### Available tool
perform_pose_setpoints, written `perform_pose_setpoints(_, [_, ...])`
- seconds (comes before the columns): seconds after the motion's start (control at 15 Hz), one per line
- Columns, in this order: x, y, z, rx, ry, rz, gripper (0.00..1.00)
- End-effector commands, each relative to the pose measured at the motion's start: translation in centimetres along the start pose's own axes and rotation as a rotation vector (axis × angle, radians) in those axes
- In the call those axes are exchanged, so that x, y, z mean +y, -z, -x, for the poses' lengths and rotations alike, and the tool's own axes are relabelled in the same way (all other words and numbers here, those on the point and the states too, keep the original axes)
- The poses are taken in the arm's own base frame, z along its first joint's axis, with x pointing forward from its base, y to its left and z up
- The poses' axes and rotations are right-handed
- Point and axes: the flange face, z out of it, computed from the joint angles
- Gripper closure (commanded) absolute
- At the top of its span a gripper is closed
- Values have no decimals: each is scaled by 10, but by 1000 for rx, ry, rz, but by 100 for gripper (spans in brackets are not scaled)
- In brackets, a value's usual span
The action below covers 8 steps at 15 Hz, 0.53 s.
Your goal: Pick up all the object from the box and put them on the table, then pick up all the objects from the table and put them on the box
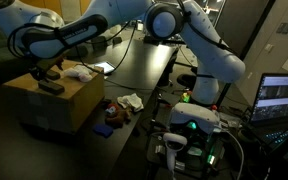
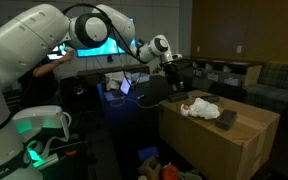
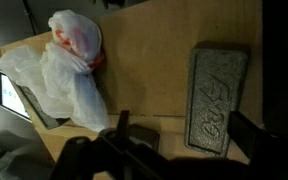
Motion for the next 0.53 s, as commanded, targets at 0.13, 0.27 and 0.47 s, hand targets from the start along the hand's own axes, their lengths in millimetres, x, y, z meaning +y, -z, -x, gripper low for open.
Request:
perform_pose_setpoints(0.13, [22,31,-14,10,-49,-11,1])
perform_pose_setpoints(0.27, [28,32,-21,21,-64,-33,0])
perform_pose_setpoints(0.47, [45,24,-37,44,-75,-98,0])
